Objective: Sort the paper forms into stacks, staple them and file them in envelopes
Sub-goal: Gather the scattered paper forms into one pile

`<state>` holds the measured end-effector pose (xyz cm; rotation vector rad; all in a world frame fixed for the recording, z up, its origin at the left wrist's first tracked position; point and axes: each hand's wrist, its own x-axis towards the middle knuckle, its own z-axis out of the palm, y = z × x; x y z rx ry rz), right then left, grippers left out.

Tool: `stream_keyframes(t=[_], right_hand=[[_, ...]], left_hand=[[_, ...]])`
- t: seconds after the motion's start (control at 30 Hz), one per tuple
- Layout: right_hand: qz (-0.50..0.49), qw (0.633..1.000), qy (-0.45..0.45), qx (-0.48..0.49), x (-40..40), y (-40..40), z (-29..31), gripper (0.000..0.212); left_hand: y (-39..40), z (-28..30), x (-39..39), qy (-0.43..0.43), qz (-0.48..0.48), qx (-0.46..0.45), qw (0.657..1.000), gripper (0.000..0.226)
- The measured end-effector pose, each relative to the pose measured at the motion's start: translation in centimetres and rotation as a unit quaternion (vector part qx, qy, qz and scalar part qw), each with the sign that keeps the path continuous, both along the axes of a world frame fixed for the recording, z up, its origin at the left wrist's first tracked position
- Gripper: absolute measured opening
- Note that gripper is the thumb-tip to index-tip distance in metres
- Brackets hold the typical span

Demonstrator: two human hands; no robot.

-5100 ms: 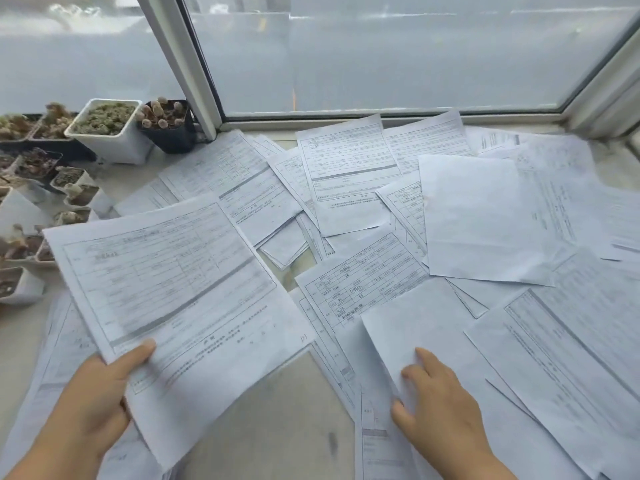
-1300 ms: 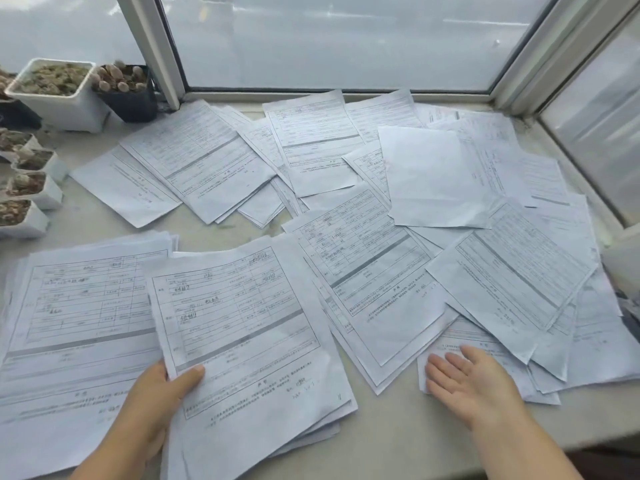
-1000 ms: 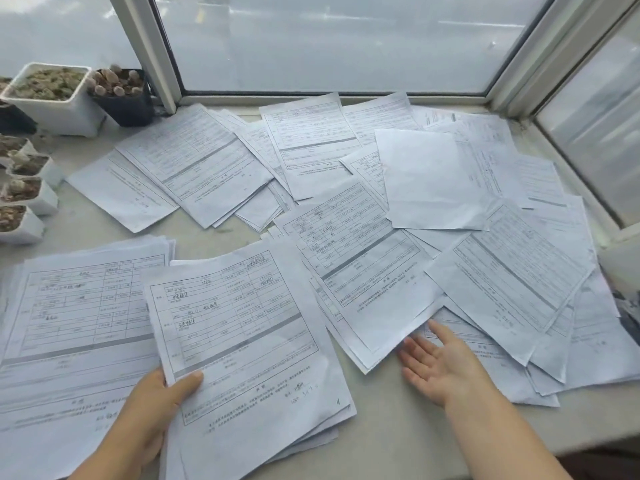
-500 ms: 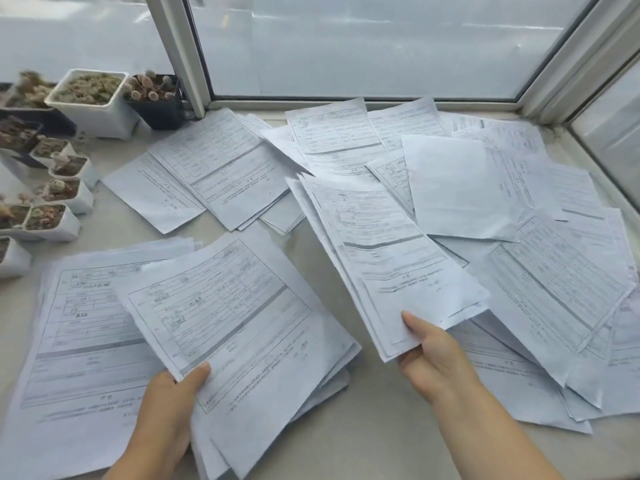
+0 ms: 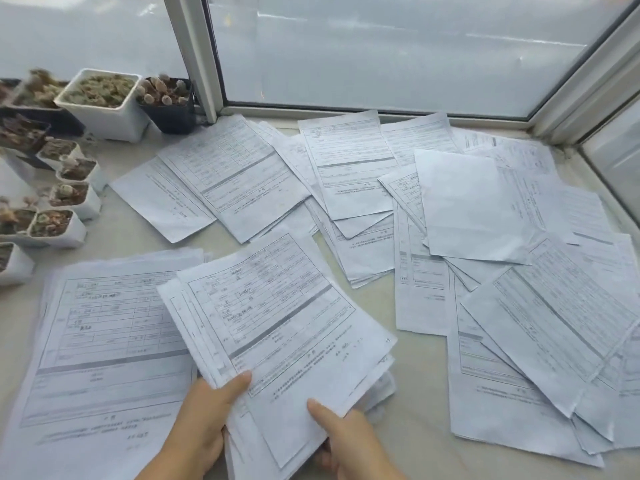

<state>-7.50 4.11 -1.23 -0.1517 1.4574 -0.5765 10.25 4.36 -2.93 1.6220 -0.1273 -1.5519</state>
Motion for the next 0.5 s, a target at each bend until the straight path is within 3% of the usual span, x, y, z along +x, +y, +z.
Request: stream_keyframes(t=[0.1,0.17,0.3,0.5], right_hand=[[-0.007,0.982,0.174,-0.069,-4.4,-2.8,0.7,0.024],[-0.059,0.967,0.215,-0.127,-7.3,-6.4,1.8,0.022],[-0.141,0.984,-0.009,-0.112,-8.2,-16.2,4.0,0.036],[-0.181,0.975,-0.116,-0.048,-5.4,-25.7,3.2,0.069]], left_hand=[[-0.4,-0.5,1.4,-0.064,-0.001,0.024,0.998,0.024],[-0.7,-0.6,2.1,-0.086,-0.001,0.028,0.996,0.036],[-0.6,-1.8,3.0,-0.108,-0.059,0.041,0.992,0.065],[-1.5,0.0,2.9,-0.157,-0.135,0.024,0.978,0.049]])
